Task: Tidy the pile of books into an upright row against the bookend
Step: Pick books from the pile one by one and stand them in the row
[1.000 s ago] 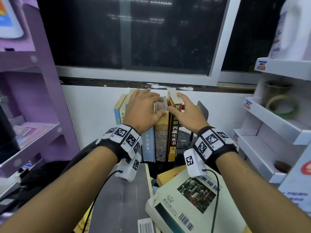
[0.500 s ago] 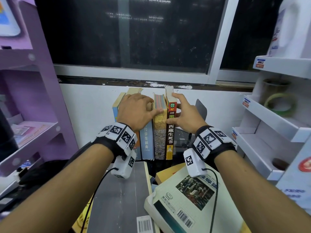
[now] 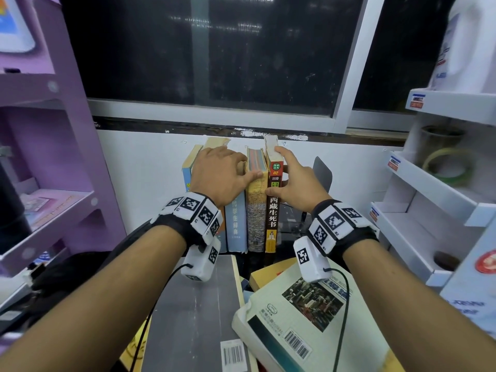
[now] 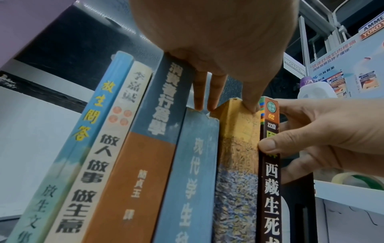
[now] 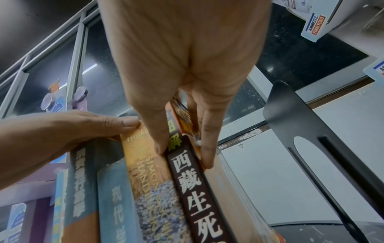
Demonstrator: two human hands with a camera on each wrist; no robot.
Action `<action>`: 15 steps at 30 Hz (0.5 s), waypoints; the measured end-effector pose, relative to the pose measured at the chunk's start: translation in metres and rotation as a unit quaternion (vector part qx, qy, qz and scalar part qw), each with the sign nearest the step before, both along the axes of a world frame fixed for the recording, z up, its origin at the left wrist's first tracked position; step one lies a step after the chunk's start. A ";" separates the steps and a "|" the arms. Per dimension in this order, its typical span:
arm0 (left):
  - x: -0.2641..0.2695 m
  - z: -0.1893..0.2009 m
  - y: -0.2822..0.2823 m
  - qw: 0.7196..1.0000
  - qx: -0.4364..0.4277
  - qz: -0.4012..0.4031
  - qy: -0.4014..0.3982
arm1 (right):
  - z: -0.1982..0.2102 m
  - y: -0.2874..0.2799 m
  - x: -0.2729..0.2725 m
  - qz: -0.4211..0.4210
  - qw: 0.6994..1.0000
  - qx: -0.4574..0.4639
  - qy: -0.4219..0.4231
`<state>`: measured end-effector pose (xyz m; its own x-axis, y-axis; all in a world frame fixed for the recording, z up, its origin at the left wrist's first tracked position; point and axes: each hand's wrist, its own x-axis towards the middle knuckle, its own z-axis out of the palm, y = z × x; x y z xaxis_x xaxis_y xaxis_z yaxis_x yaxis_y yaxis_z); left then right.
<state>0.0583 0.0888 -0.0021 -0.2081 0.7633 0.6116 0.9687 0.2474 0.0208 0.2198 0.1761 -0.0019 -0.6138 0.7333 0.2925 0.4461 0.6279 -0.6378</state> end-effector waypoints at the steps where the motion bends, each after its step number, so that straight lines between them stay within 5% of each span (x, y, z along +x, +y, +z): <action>1: 0.000 0.000 0.000 1.000 -0.004 0.000 -0.002 | 0.000 -0.001 0.000 0.000 1.000 -0.002 -0.003; 15: 0.019 0.005 -0.024 0.990 0.028 -0.082 -0.108 | 0.009 -0.020 0.023 0.004 0.998 -0.048 0.026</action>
